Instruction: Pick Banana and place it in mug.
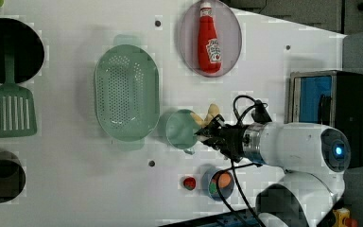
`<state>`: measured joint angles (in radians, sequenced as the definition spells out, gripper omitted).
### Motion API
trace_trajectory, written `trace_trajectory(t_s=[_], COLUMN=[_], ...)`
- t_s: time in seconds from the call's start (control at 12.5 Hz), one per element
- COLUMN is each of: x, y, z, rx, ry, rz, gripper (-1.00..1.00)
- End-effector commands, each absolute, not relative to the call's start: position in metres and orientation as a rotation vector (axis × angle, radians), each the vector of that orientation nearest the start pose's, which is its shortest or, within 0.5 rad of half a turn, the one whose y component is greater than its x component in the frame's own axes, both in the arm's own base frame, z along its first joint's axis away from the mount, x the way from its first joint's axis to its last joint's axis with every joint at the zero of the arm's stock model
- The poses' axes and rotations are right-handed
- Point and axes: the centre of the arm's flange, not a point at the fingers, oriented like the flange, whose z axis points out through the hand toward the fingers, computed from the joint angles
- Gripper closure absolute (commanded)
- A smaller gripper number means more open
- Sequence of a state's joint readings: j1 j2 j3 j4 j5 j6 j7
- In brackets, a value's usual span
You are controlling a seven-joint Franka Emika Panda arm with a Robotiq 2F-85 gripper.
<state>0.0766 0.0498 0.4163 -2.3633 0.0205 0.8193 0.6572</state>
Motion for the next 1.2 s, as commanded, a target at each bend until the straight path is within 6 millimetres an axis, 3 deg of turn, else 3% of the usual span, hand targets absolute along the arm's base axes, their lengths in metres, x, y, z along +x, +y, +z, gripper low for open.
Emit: trace_trajectory(t_s=[0.08, 0.16, 0.64, 0.88, 1.04, 1.2], x=[0.436, 0.434, 0.438, 0.453, 0.467, 0.479], y=[0.237, 0.241, 0.24, 0.233, 0.211, 0.18], z=[0.295, 0.292, 0.297, 0.33, 0.369, 0.422], rx=[-2.691, -2.692, -2.668, -2.604, -2.616, -2.72], ry=[1.617, 1.601, 1.6, 1.608, 1.613, 1.495], rz=[0.035, 0.035, 0.01, -0.072, -0.11, -0.129], gripper=[0.53, 0.48, -0.93, -1.0, -1.0, -1.0])
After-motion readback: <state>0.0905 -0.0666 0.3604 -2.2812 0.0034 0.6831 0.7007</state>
